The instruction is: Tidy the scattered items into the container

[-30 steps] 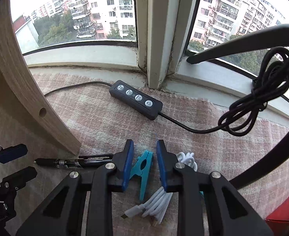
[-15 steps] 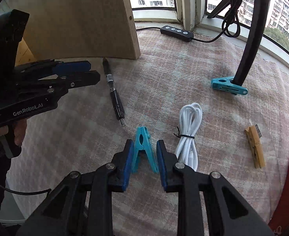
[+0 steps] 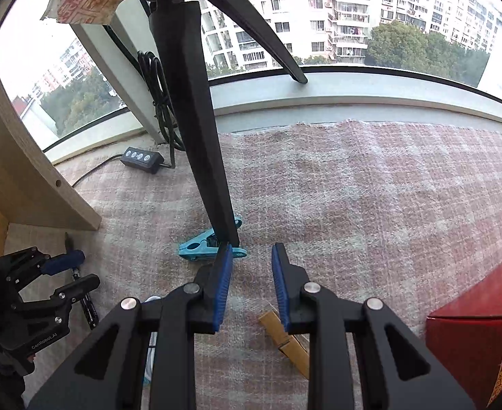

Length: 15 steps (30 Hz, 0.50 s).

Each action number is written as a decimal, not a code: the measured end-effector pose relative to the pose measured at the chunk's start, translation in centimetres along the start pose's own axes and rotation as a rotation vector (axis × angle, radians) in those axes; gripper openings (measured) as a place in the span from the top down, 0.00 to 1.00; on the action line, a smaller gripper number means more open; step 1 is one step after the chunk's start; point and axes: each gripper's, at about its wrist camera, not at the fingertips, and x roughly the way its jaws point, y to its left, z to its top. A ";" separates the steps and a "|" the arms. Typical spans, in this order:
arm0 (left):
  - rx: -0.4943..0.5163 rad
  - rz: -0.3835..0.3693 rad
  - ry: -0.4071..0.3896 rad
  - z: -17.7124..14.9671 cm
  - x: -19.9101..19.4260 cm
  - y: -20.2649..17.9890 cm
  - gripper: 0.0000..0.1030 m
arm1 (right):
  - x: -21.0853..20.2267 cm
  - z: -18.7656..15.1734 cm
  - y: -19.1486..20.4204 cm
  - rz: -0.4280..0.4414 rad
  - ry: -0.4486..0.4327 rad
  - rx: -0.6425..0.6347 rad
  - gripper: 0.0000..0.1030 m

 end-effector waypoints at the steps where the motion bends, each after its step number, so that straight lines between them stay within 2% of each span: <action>1: 0.004 0.000 0.004 -0.2 -0.1 0.0 0.67 | 0.4 0.1 -0.1 -0.004 -0.001 0.009 0.77; 7: 0.001 -0.020 0.018 -1.5 -0.6 0.2 0.67 | 1.7 -0.1 -1.4 -0.045 -0.009 0.076 0.77; 10: -0.007 -0.024 0.014 -1.9 -0.8 0.5 0.67 | 2.3 -0.3 -1.3 -0.053 0.013 0.074 0.77; 15: -0.010 -0.033 0.012 -2.3 -0.8 1.1 0.67 | 1.3 -1.7 1.5 0.044 0.049 -0.014 0.77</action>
